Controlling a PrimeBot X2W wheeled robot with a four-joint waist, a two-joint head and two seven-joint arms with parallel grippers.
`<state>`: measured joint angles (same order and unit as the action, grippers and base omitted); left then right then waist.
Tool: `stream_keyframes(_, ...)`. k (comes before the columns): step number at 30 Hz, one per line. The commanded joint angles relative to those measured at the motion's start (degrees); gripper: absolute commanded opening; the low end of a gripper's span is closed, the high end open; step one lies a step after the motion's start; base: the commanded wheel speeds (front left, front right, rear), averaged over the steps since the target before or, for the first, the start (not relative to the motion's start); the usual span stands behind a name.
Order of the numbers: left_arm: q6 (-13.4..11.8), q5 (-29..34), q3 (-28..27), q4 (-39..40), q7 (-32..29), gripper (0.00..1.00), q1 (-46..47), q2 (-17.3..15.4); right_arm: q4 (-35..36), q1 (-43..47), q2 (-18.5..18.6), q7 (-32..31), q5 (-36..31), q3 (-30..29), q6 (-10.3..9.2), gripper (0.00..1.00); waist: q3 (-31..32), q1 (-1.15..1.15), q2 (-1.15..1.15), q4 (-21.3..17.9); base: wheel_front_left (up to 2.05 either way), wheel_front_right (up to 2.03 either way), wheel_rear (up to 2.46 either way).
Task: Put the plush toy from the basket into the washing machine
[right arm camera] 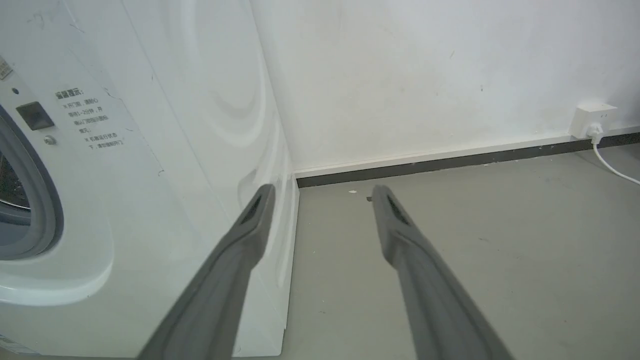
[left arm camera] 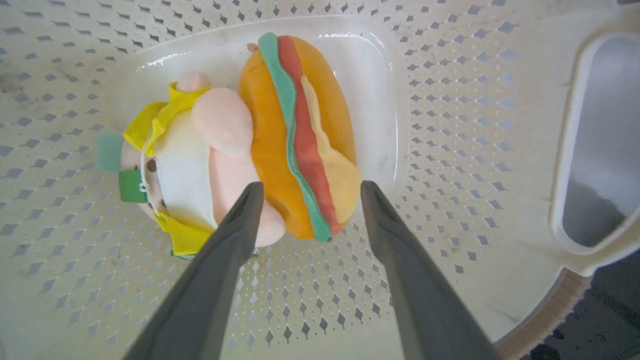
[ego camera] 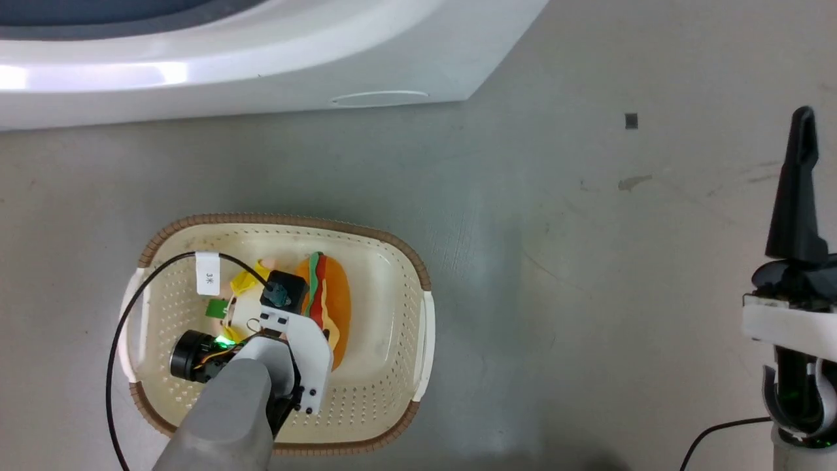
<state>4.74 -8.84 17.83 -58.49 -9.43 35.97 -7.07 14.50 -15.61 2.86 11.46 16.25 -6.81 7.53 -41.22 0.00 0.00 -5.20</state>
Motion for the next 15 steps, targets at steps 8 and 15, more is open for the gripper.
stream_keyframes(8, 0.45, -0.93, 2.45, -5.52, -0.45, 1.00, 4.99, -1.07, 1.84, -2.62, 0.01, 1.52, 1.90, -0.99, -0.04, 1.00, -4.55, 0.00, 0.00, -0.91, 0.00, 0.00, 0.00)
stream_keyframes(15, 0.61, -1.74, 4.37, -9.63, -0.85, 1.00, 8.13, -1.52, 2.87, -3.96, 0.01, 2.35, 2.94, -1.65, -0.04, 1.00, -7.93, 0.00, 0.00, -1.28, 0.00, 0.00, 0.00)
